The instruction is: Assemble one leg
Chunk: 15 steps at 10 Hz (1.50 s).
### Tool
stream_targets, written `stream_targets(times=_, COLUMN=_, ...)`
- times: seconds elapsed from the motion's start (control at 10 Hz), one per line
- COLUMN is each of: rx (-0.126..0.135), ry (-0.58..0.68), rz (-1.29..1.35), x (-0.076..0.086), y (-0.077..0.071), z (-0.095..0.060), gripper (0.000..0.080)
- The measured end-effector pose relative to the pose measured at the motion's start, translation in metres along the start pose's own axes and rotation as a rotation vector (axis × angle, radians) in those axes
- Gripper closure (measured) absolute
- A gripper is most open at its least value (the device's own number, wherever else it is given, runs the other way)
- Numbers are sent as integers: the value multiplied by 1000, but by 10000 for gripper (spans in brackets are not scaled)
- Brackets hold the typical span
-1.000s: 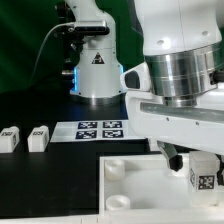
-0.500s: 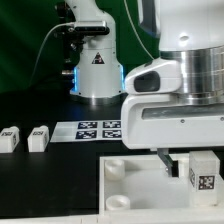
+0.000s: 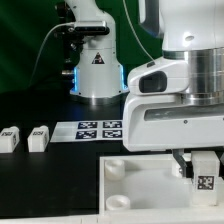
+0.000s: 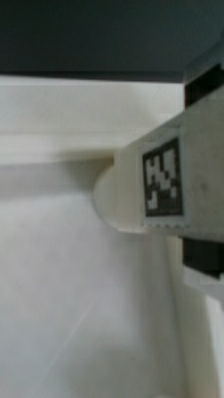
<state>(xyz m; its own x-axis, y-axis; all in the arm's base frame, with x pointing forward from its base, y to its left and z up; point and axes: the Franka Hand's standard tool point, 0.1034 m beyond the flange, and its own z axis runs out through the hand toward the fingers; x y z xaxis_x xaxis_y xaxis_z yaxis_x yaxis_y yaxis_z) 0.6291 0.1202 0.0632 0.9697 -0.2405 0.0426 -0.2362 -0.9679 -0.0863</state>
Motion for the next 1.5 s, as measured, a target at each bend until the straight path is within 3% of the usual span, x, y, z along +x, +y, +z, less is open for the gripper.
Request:
stream_targets(times=0.2, rx=-5, ry=-9, rz=291, x=3, y=0, z=-3, gripper=509)
stream_targets(times=0.5, rx=-48, ry=-46, rz=816, x=7, y=-1, z=-6, gripper=509)
stream_targets(times=0.8, rx=-50, ry=-40, rz=1390, x=6, y=-1, z=-2, gripper=509)
stream_targets(times=1.2, rx=-43, ry=-59, rz=1676, x=6, y=-2, z=-1, gripper=509)
stream_targets(times=1.5, rx=-40, ry=-59, rz=1706, x=6, y=1, z=-1, gripper=509)
